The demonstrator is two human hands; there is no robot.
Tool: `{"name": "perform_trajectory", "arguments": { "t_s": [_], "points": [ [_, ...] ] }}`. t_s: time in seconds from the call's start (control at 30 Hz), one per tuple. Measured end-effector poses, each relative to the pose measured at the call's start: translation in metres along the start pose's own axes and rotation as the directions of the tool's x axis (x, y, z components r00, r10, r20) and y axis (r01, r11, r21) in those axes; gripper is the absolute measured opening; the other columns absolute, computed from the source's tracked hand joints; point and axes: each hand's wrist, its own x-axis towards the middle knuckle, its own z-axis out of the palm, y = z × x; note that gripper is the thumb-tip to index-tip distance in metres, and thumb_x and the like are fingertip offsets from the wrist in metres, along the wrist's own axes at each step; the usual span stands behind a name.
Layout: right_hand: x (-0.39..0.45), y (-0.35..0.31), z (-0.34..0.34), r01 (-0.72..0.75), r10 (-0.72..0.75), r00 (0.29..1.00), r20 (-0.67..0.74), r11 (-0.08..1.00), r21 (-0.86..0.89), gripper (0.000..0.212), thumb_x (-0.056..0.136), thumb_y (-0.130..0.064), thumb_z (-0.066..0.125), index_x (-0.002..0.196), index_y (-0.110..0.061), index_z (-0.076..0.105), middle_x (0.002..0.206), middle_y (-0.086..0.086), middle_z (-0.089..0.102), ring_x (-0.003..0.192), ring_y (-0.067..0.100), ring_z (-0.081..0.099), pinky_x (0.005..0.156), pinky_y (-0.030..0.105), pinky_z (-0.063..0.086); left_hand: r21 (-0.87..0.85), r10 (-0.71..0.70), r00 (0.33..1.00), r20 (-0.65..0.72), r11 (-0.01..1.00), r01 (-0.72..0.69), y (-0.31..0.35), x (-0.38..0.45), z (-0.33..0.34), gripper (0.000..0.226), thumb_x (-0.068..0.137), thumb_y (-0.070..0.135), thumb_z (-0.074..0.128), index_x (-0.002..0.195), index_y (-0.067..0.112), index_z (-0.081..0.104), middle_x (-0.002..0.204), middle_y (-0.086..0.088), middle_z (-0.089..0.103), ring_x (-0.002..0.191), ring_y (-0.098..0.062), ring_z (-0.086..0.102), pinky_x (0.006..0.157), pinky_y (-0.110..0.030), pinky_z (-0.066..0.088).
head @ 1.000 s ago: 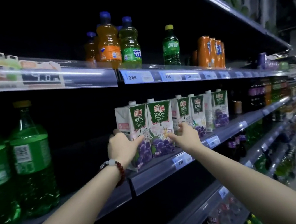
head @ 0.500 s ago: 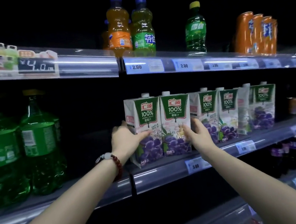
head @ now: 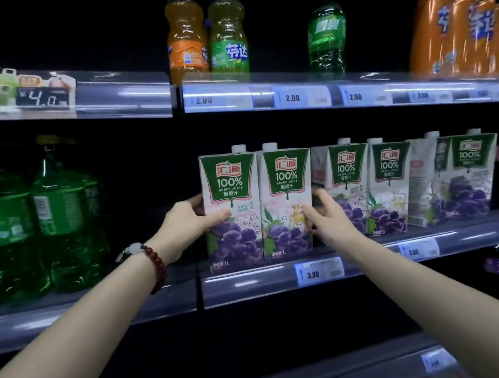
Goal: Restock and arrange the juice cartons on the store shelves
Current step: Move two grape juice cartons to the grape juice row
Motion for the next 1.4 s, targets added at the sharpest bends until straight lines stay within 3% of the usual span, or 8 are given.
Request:
{"name": "perform_trajectory", "arguments": {
  "t_s": [0.17,0.37,0.53,0.77,0.97,1.07,1.27,1.4],
  "points": [
    [-0.003,0.004,0.003,0.045,-0.049,0.998,-0.037,0.993,-0.110,0.043,0.099,-0.029,0.046,0.141,-0.022,0.038,0.108,-0.005,0.066,0.094,0.025,0.063,0.095,0.049,0.051,0.085,0.009,0.995,-0.099,0.996,-0.001,0.005,-0.012,0.008,0.040,0.076,0.036,0.079,0.112,0.026,0.066,0.099,0.012,0.072,0.093,-0.006,0.068,0.087,-0.031,0.055],
    [-0.007,0.001,0.015,0.052,-0.075,0.992,-0.103,0.976,-0.210,0.039,0.102,-0.028,0.037,0.140,-0.019,0.037,0.073,-0.003,0.058,0.044,0.008,0.036,0.045,0.018,0.036,0.360,0.085,0.935,-0.345,0.932,0.048,0.022,-0.028,0.035,0.028,0.087,0.033,0.067,0.107,0.014,0.063,0.091,0.006,0.061,0.073,-0.001,0.055,0.065,-0.013,0.043],
    [-0.011,-0.007,0.014,0.023,-0.049,0.995,-0.091,0.964,-0.267,0.039,0.101,-0.023,0.039,0.140,-0.018,0.039,0.079,0.003,0.059,0.052,0.014,0.041,0.050,0.023,0.038,0.398,0.046,0.914,-0.403,0.908,0.130,0.031,-0.035,0.042,0.032,0.087,0.032,0.067,0.103,0.005,0.061,0.102,-0.008,0.067,0.089,-0.020,0.064,0.077,-0.033,0.055],
    [-0.026,-0.017,0.002,-0.044,0.013,0.994,-0.105,0.953,-0.300,0.043,0.094,-0.022,0.056,0.136,-0.021,0.047,0.117,0.004,0.065,0.096,0.022,0.062,0.073,0.027,0.046,0.379,0.098,0.908,-0.407,0.923,0.070,0.021,-0.040,0.041,0.030,0.081,0.030,0.075,0.103,0.013,0.063,0.096,-0.002,0.068,0.079,-0.012,0.060,0.066,-0.023,0.048],
    [-0.041,-0.023,-0.012,-0.067,0.046,0.997,-0.068,0.935,-0.350,0.039,0.091,-0.023,0.064,0.128,-0.015,0.055,0.108,0.006,0.070,0.093,0.016,0.060,0.081,0.024,0.041,0.307,0.187,0.795,-0.577,0.952,-0.001,0.021,-0.057,0.050,0.028,0.079,0.009,0.074,0.106,0.011,0.066,0.097,-0.007,0.062,0.076,-0.007,0.053,0.078,-0.022,0.046],
    [-0.047,-0.021,-0.017,-0.048,0.047,0.999,-0.013,0.920,-0.389,0.039,0.092,-0.020,0.061,0.130,-0.014,0.054,0.110,0.007,0.070,0.100,0.019,0.060,0.087,0.025,0.042,0.241,0.175,0.751,-0.636,0.970,-0.022,0.031,-0.071,0.062,0.028,0.080,-0.004,0.065,0.096,0.015,0.052,0.094,-0.006,0.054,0.070,0.001,0.046,0.065,-0.008,0.036],
    [-0.041,-0.011,-0.047,-0.018,0.024,1.000,0.011,0.925,-0.380,0.032,0.090,-0.017,0.062,0.122,-0.013,0.058,0.104,0.005,0.068,0.095,0.015,0.058,0.087,0.025,0.044,0.224,0.169,0.873,-0.458,0.972,-0.071,0.069,-0.071,0.123,0.021,0.085,0.002,0.061,0.087,0.021,0.052,0.085,0.003,0.058,0.075,-0.010,0.055,0.060,-0.011,0.037],
    [-0.032,0.006,-0.094,-0.009,-0.036,0.992,-0.120,0.936,-0.351,0.019,0.088,-0.016,0.065,0.106,-0.011,0.065,0.090,0.002,0.066,0.084,0.014,0.060,0.078,0.020,0.043,0.141,0.100,0.948,-0.302,0.988,-0.059,0.088,-0.057,0.187,0.020,0.086,0.016,0.068,0.105,0.012,0.061,0.095,-0.001,0.065,0.086,-0.016,0.060,0.078,-0.024,0.048]
  ]
}}
